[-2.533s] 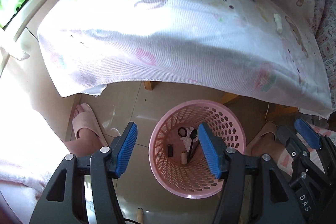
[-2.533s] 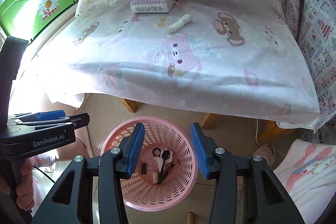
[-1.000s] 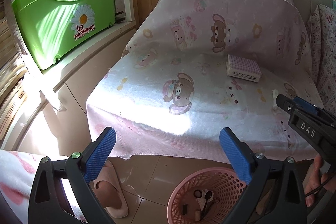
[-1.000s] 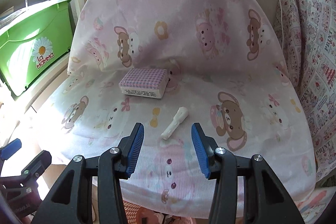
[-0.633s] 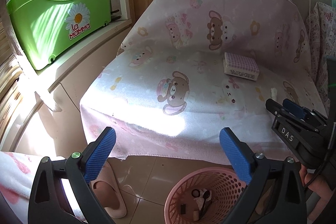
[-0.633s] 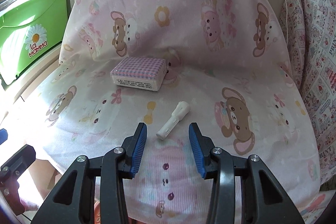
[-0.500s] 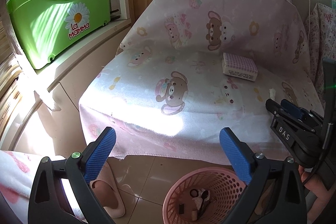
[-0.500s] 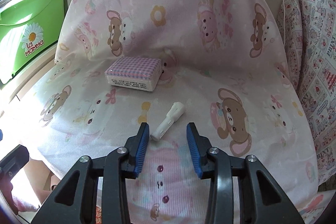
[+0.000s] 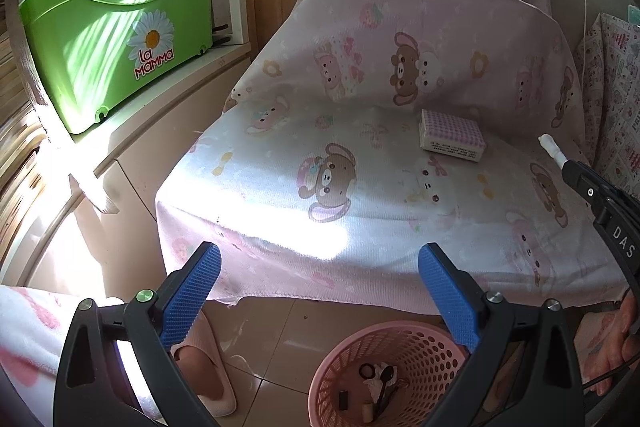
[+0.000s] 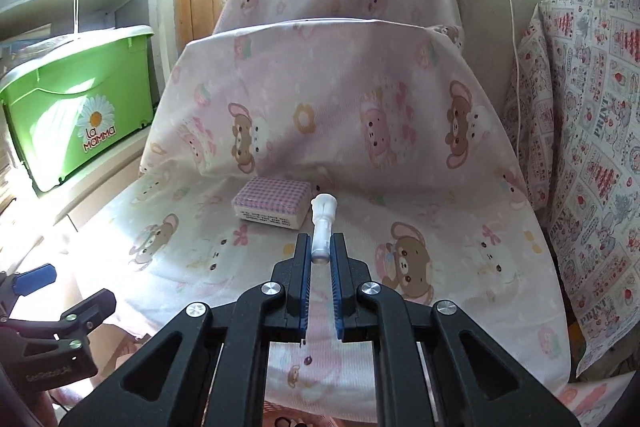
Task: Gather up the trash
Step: 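Reach the left gripper to the pink checkered tissue pack and close on it while the right holds the stick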
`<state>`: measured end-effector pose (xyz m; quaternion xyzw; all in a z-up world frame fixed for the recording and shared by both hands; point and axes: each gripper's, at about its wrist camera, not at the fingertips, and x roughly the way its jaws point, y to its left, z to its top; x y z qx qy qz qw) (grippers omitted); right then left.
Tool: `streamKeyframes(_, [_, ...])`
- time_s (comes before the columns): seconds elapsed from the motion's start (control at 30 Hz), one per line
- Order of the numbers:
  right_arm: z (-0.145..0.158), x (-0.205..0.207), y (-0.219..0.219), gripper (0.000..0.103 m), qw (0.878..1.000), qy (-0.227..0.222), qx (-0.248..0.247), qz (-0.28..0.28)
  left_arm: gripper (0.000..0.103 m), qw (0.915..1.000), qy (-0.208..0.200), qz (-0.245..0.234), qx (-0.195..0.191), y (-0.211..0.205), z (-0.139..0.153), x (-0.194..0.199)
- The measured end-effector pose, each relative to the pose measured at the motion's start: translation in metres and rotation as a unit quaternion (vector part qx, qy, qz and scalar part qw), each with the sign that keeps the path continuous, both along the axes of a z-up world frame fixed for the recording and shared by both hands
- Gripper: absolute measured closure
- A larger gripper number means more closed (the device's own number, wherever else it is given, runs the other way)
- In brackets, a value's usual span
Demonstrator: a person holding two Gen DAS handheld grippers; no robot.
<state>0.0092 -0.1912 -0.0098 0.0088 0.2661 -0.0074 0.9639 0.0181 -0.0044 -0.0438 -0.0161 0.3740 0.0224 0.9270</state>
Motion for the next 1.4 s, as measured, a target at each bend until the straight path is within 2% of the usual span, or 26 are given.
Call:
streamKeyframes(0.23, [0.012, -0.016, -0.007, 0.093, 1.000, 0.002, 0.012, 0.009, 0.005, 0.9999, -0.002, -0.013, 0.004, -0.006, 0.000, -0.004])
streamKeyframes(0.4, [0.031, -0.017, -0.015, 0.093, 1.000, -0.007, 0.020, 0.017, 0.005, 0.9989, -0.010, -0.045, 0.008, -0.016, 0.009, -0.004])
streamKeyframes(0.5, [0.050, -0.010, -0.023, 0.093, 0.999, 0.001, 0.020, 0.031, 0.005, 0.9949, -0.018, -0.099, 0.007, -0.019, 0.038, 0.011])
streamKeyframes(0.67, [0.077, 0.004, -0.041, 0.093, 0.998, 0.003, 0.023, 0.059, 0.001, 0.9888, -0.090, -0.107, 0.052, -0.023, 0.098, 0.038])
streamKeyframes(0.8, [0.081, 0.024, -0.051, 0.093, 0.998, 0.009, 0.016, 0.058, 0.001, 0.9855, -0.103, -0.127, 0.046, -0.033, 0.114, 0.061])
streamKeyframes(0.87, [0.076, 0.029, -0.055, 0.093, 0.998, 0.009, 0.017, 0.055, 0.001, 0.9854, -0.103, -0.127, 0.047, -0.036, 0.110, 0.071])
streamKeyframes(0.93, [0.062, 0.031, -0.062, 0.093, 0.999, 0.013, 0.031, 0.040, 0.001, 0.9864, -0.095, -0.126, 0.045, -0.035, 0.093, 0.077])
streamKeyframes(1.0, [0.041, 0.037, -0.069, 0.093, 0.997, 0.045, 0.055, 0.028, 0.001, 0.9879, -0.084, -0.119, 0.054, -0.031, 0.067, 0.077])
streamKeyframes(1.07, [0.024, 0.044, -0.072, 0.093, 0.994, 0.081, 0.067, 0.031, 0.001, 0.9911, -0.042, -0.113, 0.055, -0.029, 0.043, 0.085])
streamKeyframes(1.13, [0.020, 0.050, -0.075, 0.093, 0.993, 0.087, 0.066, 0.041, 0.001, 0.9920, 0.008, -0.125, 0.016, -0.025, 0.033, 0.098])
streamKeyframes(1.2, [0.020, 0.056, -0.079, 0.093, 0.993, 0.085, 0.066, 0.038, 0.001, 0.9933, 0.013, -0.113, -0.017, -0.019, 0.033, 0.104])
streamKeyframes(1.27, [0.019, 0.061, -0.084, 0.093, 0.992, 0.089, 0.080, 0.032, 0.001, 0.9942, 0.012, -0.103, -0.027, -0.017, 0.033, 0.108])
streamKeyframes(1.4, [0.008, 0.071, -0.086, 0.093, 0.990, 0.113, 0.082, 0.020, 0.001, 0.9953, 0.005, -0.097, 0.000, -0.022, 0.029, 0.110])
